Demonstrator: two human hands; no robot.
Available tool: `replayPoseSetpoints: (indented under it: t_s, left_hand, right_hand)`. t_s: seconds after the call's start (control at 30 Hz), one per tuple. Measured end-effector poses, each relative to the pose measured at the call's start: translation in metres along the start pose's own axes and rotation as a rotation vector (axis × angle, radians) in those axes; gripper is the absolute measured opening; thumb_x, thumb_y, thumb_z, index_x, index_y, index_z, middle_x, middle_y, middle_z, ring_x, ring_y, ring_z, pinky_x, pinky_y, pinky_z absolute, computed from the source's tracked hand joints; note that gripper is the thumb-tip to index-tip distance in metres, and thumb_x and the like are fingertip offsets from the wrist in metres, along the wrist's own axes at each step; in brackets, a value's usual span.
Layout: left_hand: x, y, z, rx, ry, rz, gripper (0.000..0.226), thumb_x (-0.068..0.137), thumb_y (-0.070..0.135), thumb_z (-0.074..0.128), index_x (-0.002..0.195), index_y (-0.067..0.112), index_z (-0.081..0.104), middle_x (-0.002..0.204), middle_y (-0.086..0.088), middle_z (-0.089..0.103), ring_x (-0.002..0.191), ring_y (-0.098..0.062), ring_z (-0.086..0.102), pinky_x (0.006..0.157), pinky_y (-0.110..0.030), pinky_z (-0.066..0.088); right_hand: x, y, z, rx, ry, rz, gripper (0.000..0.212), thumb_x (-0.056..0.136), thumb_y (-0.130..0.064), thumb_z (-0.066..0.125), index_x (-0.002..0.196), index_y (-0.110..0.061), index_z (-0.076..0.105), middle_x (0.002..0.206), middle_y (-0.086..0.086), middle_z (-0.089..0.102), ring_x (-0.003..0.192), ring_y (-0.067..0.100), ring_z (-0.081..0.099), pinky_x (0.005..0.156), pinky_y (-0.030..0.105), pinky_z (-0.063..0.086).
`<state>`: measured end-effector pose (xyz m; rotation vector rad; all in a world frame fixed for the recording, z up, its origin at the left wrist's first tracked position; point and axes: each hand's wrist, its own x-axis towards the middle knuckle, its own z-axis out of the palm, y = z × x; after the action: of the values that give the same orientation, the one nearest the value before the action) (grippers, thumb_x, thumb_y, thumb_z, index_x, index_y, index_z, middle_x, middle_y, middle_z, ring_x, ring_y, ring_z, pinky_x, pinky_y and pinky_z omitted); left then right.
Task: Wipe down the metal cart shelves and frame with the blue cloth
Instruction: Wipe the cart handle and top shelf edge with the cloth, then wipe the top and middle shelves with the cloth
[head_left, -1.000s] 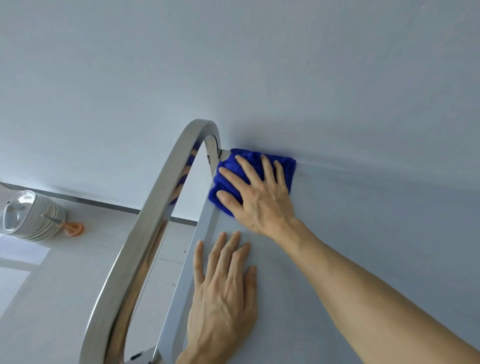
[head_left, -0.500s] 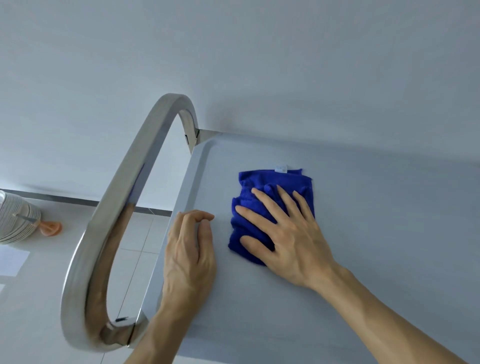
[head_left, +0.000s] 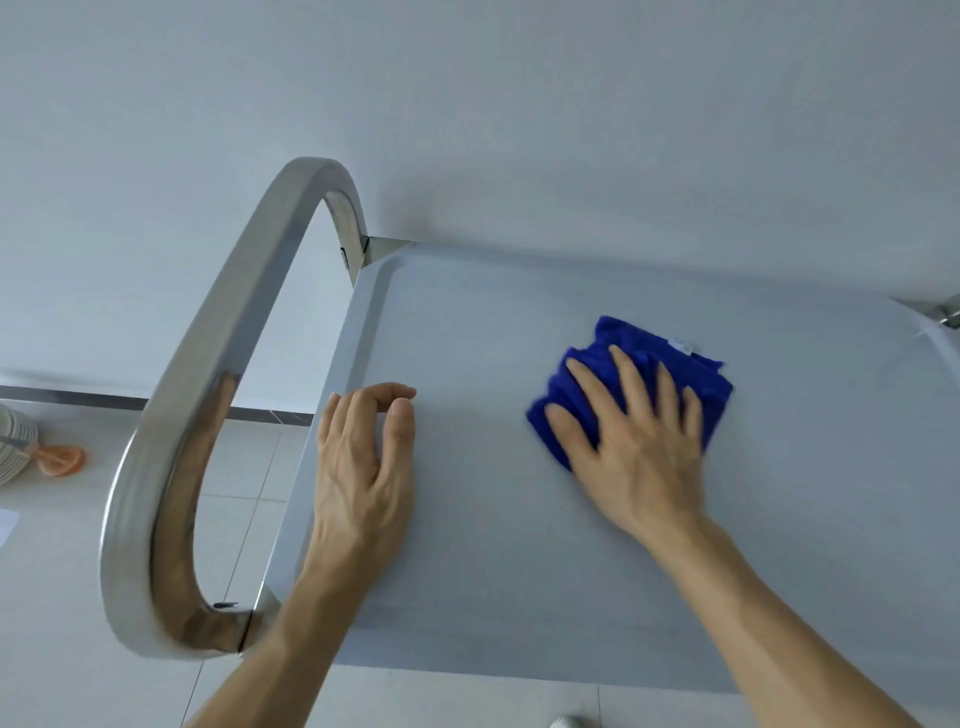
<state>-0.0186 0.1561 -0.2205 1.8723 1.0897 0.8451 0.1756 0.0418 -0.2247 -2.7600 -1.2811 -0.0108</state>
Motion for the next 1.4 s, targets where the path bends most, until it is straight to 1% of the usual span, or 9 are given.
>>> replayPoseSetpoints:
  t_s: [0.1, 0.33, 0.47, 0.57, 0.77, 1.0, 1.2, 1.3, 1.4]
  left_hand:
    - [0.000, -0.004, -0.006, -0.064, -0.011, -0.049, 0.033, 0.098, 0.043, 0.033, 0.110, 0.027, 0.059, 0.111, 0.016, 0.059, 0.115, -0.008, 0.051, 0.103, -0.034, 0.039]
    - [0.003, -0.005, -0.014, -0.246, -0.111, -0.135, 0.043, 0.097, 0.051, 0.029, 0.118, 0.031, 0.062, 0.123, 0.011, 0.062, 0.119, 0.002, 0.051, 0.097, -0.009, 0.034]
    - [0.003, -0.004, -0.010, -0.098, -0.191, -0.093, 0.044, 0.100, 0.046, 0.022, 0.109, 0.038, 0.064, 0.113, 0.029, 0.062, 0.119, 0.015, 0.043, 0.120, -0.035, 0.018]
    - [0.002, 0.000, -0.003, 0.117, -0.222, 0.002, 0.045, 0.100, 0.045, 0.016, 0.102, 0.045, 0.061, 0.113, 0.030, 0.060, 0.113, 0.025, 0.037, 0.120, -0.031, 0.008]
    - [0.002, 0.000, 0.004, 0.419, -0.221, 0.182, 0.055, 0.098, 0.049, 0.021, 0.111, 0.024, 0.068, 0.127, 0.001, 0.063, 0.119, -0.025, 0.052, 0.109, -0.050, 0.027]
    - [0.003, -0.014, 0.010, 0.618, -0.180, 0.267, 0.039, 0.093, 0.057, 0.039, 0.114, 0.032, 0.060, 0.124, -0.001, 0.061, 0.110, -0.037, 0.055, 0.103, -0.051, 0.035]
    - [0.006, -0.029, 0.008, 0.718, -0.225, 0.268, 0.046, 0.092, 0.065, 0.036, 0.121, 0.033, 0.052, 0.124, -0.005, 0.054, 0.116, -0.042, 0.048, 0.104, -0.060, 0.035]
    - [-0.002, -0.011, 0.020, 0.704, -0.179, 0.228, 0.037, 0.091, 0.051, 0.041, 0.118, 0.030, 0.056, 0.123, -0.010, 0.055, 0.113, -0.044, 0.049, 0.103, -0.057, 0.037]
    - [-0.022, 0.019, 0.043, 0.640, -0.159, 0.240, 0.026, 0.089, 0.013, 0.059, 0.114, 0.018, 0.063, 0.122, -0.015, 0.055, 0.112, -0.044, 0.053, 0.103, -0.053, 0.040]
  right_hand:
    - [0.008, -0.045, 0.007, 0.037, -0.019, 0.042, 0.066, 0.091, -0.072, 0.019, 0.147, -0.043, 0.037, 0.162, -0.001, 0.027, 0.146, 0.041, 0.023, 0.117, 0.061, 0.014]
    - [-0.047, -0.075, 0.008, 0.121, -0.069, -0.325, 0.059, 0.094, -0.070, 0.026, 0.146, -0.045, 0.037, 0.163, -0.002, 0.023, 0.149, 0.041, 0.015, 0.119, 0.062, 0.008]
    - [-0.078, -0.064, 0.007, 0.148, -0.094, -0.465, 0.056, 0.095, -0.071, 0.026, 0.145, -0.047, 0.036, 0.163, -0.004, 0.023, 0.151, 0.037, 0.012, 0.118, 0.063, 0.011]
    - [-0.094, -0.043, 0.004, 0.171, -0.102, -0.509, 0.054, 0.096, -0.070, 0.026, 0.144, -0.048, 0.037, 0.163, -0.006, 0.025, 0.151, 0.035, 0.014, 0.119, 0.060, 0.011]
    - [-0.116, 0.039, -0.008, 0.171, -0.109, -0.456, 0.053, 0.094, -0.070, 0.034, 0.142, -0.049, 0.041, 0.162, -0.010, 0.026, 0.151, 0.029, 0.019, 0.120, 0.054, 0.013]
    - [-0.129, 0.165, -0.023, 0.078, -0.122, -0.334, 0.056, 0.095, -0.072, 0.025, 0.146, -0.051, 0.036, 0.162, -0.014, 0.022, 0.152, 0.024, 0.016, 0.121, 0.052, 0.016]
    - [-0.135, 0.254, -0.030, 0.069, -0.049, -0.173, 0.056, 0.094, -0.069, 0.027, 0.144, -0.048, 0.041, 0.160, -0.010, 0.031, 0.148, 0.028, 0.027, 0.117, 0.054, 0.024]
    - [-0.133, 0.267, -0.030, 0.060, 0.007, -0.133, 0.056, 0.093, -0.067, 0.031, 0.142, -0.044, 0.046, 0.158, -0.007, 0.035, 0.145, 0.030, 0.031, 0.116, 0.055, 0.026]
    - [-0.130, 0.269, -0.028, 0.044, 0.054, -0.129, 0.056, 0.093, -0.066, 0.032, 0.141, -0.043, 0.049, 0.156, -0.006, 0.038, 0.142, 0.030, 0.035, 0.115, 0.054, 0.028]
